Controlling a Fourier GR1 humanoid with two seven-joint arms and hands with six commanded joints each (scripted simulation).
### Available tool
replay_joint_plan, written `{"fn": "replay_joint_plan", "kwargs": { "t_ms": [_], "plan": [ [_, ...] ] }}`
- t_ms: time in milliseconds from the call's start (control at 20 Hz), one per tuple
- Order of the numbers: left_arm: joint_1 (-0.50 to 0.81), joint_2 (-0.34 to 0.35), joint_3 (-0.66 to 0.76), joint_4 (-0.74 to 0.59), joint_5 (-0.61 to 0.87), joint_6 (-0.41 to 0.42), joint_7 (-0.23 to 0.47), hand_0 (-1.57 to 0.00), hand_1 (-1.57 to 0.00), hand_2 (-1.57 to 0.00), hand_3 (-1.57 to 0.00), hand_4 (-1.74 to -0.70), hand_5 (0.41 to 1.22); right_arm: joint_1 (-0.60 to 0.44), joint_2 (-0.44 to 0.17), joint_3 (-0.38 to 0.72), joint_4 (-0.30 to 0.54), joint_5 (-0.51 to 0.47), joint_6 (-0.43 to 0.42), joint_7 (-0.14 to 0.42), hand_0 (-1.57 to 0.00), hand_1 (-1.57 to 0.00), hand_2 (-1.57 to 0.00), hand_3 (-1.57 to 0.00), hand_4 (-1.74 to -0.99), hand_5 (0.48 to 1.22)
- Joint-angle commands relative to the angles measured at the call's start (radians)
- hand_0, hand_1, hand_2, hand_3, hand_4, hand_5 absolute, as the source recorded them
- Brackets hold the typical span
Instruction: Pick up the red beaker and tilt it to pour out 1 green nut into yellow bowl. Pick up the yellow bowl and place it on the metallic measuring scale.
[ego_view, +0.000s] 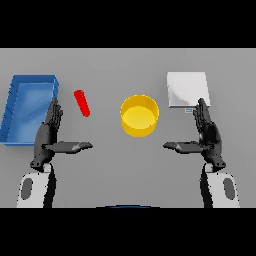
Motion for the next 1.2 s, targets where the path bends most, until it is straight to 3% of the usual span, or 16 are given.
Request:
{"fn": "replay_joint_plan", "kwargs": {
  "t_ms": [0, 250, 350, 500, 650, 950, 1050, 1150],
  "plan": [
    [0.000, 0.001, 0.001, 0.000, 0.001, 0.000, 0.000, 0.00, 0.00, 0.00, 0.00, -1.14, 0.660, -0.002, -0.001, -0.001, 0.001, -0.001, -0.001, 0.001, 0.00, 0.00, 0.00, 0.00, -1.071, 0.578],
    [0.002, 0.008, 0.007, 0.000, 0.007, -0.005, -0.002, 0.00, 0.00, 0.00, 0.00, -1.14, 0.660, -0.006, -0.012, -0.013, 0.004, -0.013, 0.005, 0.003, 0.00, 0.00, 0.00, 0.00, -1.071, 0.578],
    [0.071, 0.058, -0.061, -0.108, -0.075, -0.022, -0.035, 0.00, 0.00, 0.00, 0.00, -1.14, 0.660, 0.035, -0.073, 0.057, -0.053, 0.163, -0.039, -0.106, 0.00, 0.00, 0.00, 0.00, -1.072, 0.577],
    [0.107, 0.083, -0.099, -0.176, -0.117, -0.031, 0.018, 0.00, 0.00, 0.00, 0.00, -1.14, 0.660, 0.054, -0.089, 0.101, -0.092, 0.256, -0.065, -0.098, 0.00, 0.00, 0.00, 0.00, -1.071, 0.581],
    [0.107, 0.085, -0.113, -0.190, -0.125, -0.037, 0.061, 0.00, 0.00, 0.00, 0.00, -1.14, 0.652, 0.065, -0.089, 0.105, -0.100, 0.236, -0.042, -0.102, 0.00, 0.00, 0.00, 0.00, -1.118, 0.600],
    [-0.033, 0.076, -0.078, -0.011, -0.126, -0.032, 0.106, 0.00, 0.00, 0.00, 0.00, -1.16, 0.645, 0.050, -0.090, 0.094, -0.101, 0.180, 0.002, -0.088, 0.00, 0.00, 0.00, 0.00, -1.197, 0.627],
    [-0.075, 0.084, -0.052, 0.076, -0.117, -0.041, 0.053, 0.00, 0.00, 0.00, 0.00, -1.18, 0.650, 0.067, -0.085, 0.098, -0.102, 0.175, 0.007, -0.113, 0.00, 0.00, 0.00, 0.00, -1.215, 0.628],
    [-0.146, 0.090, -0.035, 0.168, -0.129, -0.036, 0.035, 0.00, 0.00, 0.00, 0.00, -1.18, 0.644, 0.055, -0.088, 0.089, -0.102, 0.168, 0.006, -0.096, 0.00, 0.00, 0.00, 0.00, -1.220, 0.626]
  ]
}}
